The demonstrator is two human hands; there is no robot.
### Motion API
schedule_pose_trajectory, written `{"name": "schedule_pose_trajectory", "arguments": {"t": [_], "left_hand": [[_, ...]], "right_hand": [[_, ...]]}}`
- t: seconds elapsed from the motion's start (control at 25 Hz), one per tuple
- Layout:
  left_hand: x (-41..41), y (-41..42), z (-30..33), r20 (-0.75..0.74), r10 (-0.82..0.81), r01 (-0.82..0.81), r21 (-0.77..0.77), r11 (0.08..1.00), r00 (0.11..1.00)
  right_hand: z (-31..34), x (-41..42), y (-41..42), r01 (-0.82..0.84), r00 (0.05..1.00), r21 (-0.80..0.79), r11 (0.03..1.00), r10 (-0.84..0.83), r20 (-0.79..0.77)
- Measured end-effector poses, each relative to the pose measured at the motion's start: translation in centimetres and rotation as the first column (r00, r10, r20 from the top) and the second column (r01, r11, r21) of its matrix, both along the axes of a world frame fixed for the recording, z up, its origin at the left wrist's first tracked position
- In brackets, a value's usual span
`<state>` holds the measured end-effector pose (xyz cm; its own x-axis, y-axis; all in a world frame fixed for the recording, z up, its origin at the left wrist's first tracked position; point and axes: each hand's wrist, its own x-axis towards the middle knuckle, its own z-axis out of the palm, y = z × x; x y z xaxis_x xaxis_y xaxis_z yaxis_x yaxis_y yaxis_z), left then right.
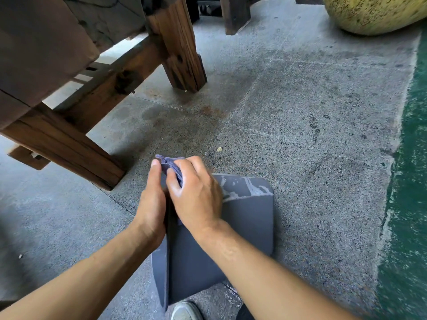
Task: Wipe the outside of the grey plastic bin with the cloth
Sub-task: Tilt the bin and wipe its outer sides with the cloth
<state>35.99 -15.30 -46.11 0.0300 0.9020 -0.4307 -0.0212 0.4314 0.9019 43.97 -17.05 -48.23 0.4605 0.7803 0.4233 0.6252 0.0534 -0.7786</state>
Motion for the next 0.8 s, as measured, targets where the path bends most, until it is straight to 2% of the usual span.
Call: {"name": "schedule_pose_trajectory", "arguments": {"t": [0.08,0.28,0.4,0.52,0.8], "left_hand": [[-0.4,0.4,0.4,0.084,-0.013,0.016,-0.031,0.999,0.996],[-0.3,0.1,-0.6,0.044,-0.013,0.015,-0.043,0.999,0.999],[0.3,-0.4,-1.2,-0.127,0.126,-0.129,-0.018,0.991,0.984],[0.1,-0.3,-1.5,-0.34,0.246,-0.253,0.026,0.967,0.908],[-0.4,-0.4,-2.0,-0.337,0.204,-0.197,0.057,0.979,0.919]], "right_hand": [[-0.5,-0.2,-0.1,-0.013,0.999,0.03,0.999,0.012,0.043],[-1.8,-0.3,-0.8,-0.066,0.989,-0.039,0.997,0.071,0.132],[-2.1,0.0,-0.9,-0.063,0.988,-0.073,0.995,0.073,0.136],[-2.7,0.9,-0.8,-0.063,0.988,-0.08,0.995,0.074,0.136],[-5.5,5.7,-0.8,0.049,0.988,-0.137,0.989,-0.028,0.151]]}}
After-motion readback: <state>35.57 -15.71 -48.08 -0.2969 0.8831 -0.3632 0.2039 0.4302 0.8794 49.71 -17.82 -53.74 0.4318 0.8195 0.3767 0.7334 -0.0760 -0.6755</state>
